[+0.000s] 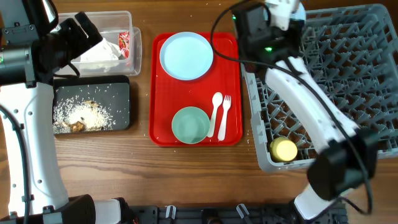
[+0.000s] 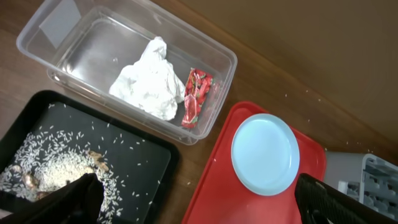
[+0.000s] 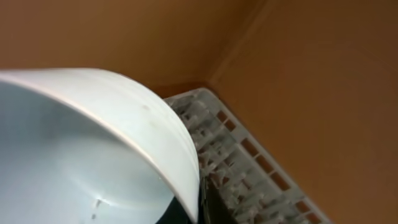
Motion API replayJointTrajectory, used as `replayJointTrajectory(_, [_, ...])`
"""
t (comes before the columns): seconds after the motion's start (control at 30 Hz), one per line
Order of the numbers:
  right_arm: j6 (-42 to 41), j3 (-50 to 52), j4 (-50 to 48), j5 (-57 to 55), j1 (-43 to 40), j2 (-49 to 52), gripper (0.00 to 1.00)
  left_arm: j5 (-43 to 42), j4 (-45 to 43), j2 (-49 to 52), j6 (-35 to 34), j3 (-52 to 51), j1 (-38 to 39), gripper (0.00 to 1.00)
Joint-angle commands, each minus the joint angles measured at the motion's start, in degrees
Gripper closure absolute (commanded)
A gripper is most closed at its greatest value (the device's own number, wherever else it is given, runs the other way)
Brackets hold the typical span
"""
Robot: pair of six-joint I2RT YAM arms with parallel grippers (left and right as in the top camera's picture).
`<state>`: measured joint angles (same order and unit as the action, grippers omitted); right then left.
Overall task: Sort waste into correct bins and load items into the dishwasher rack
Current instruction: 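Grasp the light-blue bowl with the right gripper and move it to the rack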
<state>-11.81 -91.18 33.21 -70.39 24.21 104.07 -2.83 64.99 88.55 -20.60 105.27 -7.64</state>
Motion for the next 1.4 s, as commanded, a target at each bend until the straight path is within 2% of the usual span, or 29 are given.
replayJointTrajectory(0.0, [21.29, -0.09, -11.21, -10.25, -0.31, 8.92, 0.96, 0.96, -0.17, -0.04, 0.87, -0.37, -0.42, 0.00])
replayJointTrajectory(0.03, [25.46, -0.09, -14.56, -10.62, -0.46, 11.67, 0.96, 0.96, -0.17, -0.04, 0.90, -0.37, -0.42, 0.00])
replayJointTrajectory(0.07, [25.97, -0.09, -15.65, -10.64, -0.57, 12.96, 0.96, 0.96, -0.17, -0.04, 0.90, -0.37, -0.42, 0.00])
replayJointTrajectory(0.43, [24.63, 1.75, -16.70, -4.68, -2.45, 16.48, 0.96, 0.96, -0.17, -0.04, 0.90, -0.37, -0.42, 0.00])
replayJointTrajectory(0.57, [24.04, 1.79, -15.67, -1.03, -3.04, 16.48, 0.96, 0.96, -0.17, -0.04, 0.90, -0.37, -0.42, 0.00])
replayJointTrajectory(0.67, [24.04, 1.79, -11.37, 3.08, -1.70, 16.48, 0.96, 0.94, -0.17, -0.04, 0.90, -0.37, -0.42, 0.00])
replayJointTrajectory(0.7, [24.06, 1.79, -10.25, 3.04, -1.20, 16.48, 0.92, 0.96, -0.17, -0.04, 0.90, -0.37, -0.42, 0.00])
replayJointTrajectory(0.73, [24.06, 1.79, -9.86, 3.02, -0.87, 16.48, 0.82, 0.96, -0.17, -0.04, 0.90, -0.37, -0.42, 0.00])
replayJointTrajectory(0.77, [24.09, 1.79, -9.66, 2.99, -0.35, 16.48, 0.58, 0.96, -0.17, -0.04, 0.90, -0.37, -0.42, 0.00])
replayJointTrajectory(0.8, [24.11, 1.79, -9.57, 2.99, 0.20, 16.48, 0.39, 0.96, -0.17, -0.04, 0.90, -0.37, -0.42, 0.00])
replayJointTrajectory(0.83, [24.13, 1.79, -9.57, 2.99, 1.20, 16.41, 0.26, 0.96, -0.17, -0.04, 0.90, -0.37, -0.42, 0.00])
replayJointTrajectory(0.9, [25.51, 1.77, -9.60, 3.04, 2.47, 16.26, 0.19, 0.96, -0.17, -0.04, 0.87, -0.37, -0.42, 0.00])
replayJointTrajectory(1.0, [27.04, 1.77, -9.49, 5.84, 5.35, 14.29, 0.16, 0.96, -0.17, -0.04, 0.90, -0.37, -0.42, 0.00])
replayJointTrajectory(1.13, [24.11, 1.77, -7.21, 16.72, 6.99, 8.02, 0.15, 0.96, -0.17, -0.04, 0.90, -0.37, -0.42, 0.00])
replayJointTrajectory(1.23, [14.21, 1.77, 2.56, 42.80, 7.39, 1.05, 0.15, 0.96, -0.17, -0.04, 0.87, -0.37, -0.42, 0.00])
replayJointTrajectory(1.27, [10.93, 1.77, 5.79, 58.95, 7.34, -0.87, 0.20, 0.96, -0.17, -0.04, 0.90, -0.37, -0.42, 0.00])
replayJointTrajectory(1.3, [9.44, 1.77, 7.61, 68.17, 7.34, -1.33, 0.28, 0.96, -0.17, -0.04, 0.90, -0.37, -0.42, 0.00])
replayJointTrajectory(1.33, [6.82, 1.79, 9.99, 77.05, 7.34, -1.31, 0.40, 0.96, -0.17, -0.04, 0.90, -0.37, -0.42, 0.00])
replayJointTrajectory(1.37, [2.75, 2.49, 11.47, 82.36, 7.39, -0.76, 0.45, 0.96, -0.17, -0.04, 0.90, -0.37, -0.42, 0.00])
